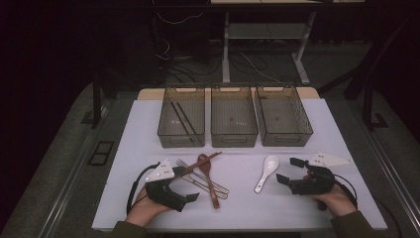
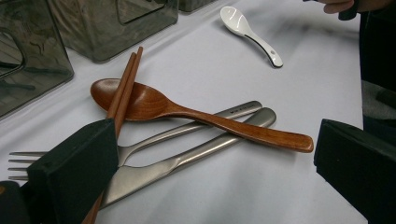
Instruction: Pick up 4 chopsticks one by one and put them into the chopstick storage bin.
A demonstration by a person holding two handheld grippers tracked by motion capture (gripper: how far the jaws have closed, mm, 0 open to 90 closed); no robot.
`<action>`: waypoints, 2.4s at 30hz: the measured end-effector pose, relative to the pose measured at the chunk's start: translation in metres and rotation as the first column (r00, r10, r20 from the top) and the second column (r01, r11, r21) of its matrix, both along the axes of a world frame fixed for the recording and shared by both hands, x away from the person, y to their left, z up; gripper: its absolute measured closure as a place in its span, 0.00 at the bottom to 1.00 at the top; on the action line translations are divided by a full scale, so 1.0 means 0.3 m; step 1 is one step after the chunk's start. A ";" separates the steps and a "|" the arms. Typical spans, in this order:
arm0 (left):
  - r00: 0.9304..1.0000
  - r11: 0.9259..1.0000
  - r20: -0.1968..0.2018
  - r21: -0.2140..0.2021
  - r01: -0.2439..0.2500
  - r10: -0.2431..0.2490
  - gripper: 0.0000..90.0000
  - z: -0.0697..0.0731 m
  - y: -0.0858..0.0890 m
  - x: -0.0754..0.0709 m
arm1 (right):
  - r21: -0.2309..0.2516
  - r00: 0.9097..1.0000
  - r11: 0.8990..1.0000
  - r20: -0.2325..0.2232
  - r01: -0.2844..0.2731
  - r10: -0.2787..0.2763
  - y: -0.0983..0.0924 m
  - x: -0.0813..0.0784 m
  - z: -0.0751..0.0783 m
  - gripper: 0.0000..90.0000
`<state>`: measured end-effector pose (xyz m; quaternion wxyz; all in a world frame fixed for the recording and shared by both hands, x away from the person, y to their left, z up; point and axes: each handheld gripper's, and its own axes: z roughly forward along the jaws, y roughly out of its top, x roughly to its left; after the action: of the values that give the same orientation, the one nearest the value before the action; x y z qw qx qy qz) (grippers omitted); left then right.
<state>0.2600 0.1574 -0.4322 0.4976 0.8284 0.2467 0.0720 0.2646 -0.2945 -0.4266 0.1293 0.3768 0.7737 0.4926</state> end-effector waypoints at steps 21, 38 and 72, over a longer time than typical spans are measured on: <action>0.998 0.999 0.051 0.012 -0.046 0.046 0.00 0.056 0.035 0.055 | -0.008 1.000 1.000 -0.010 0.000 0.000 -0.031 -0.033 -0.047 0.17; 0.997 0.996 0.033 0.043 -0.073 0.071 0.29 0.055 0.118 0.159 | -0.045 0.999 0.998 -0.008 -0.043 0.043 -0.015 -0.034 -0.048 0.17; 0.996 0.984 -0.067 0.168 -0.052 0.063 0.87 -0.025 0.151 0.164 | -0.071 0.999 0.997 -0.005 -0.040 0.040 -0.014 -0.031 -0.052 0.17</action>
<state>0.3091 0.2027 -0.4397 0.4154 0.8616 0.2814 0.0769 0.2554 -0.2986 -0.4421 0.1312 0.3575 0.7983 0.4666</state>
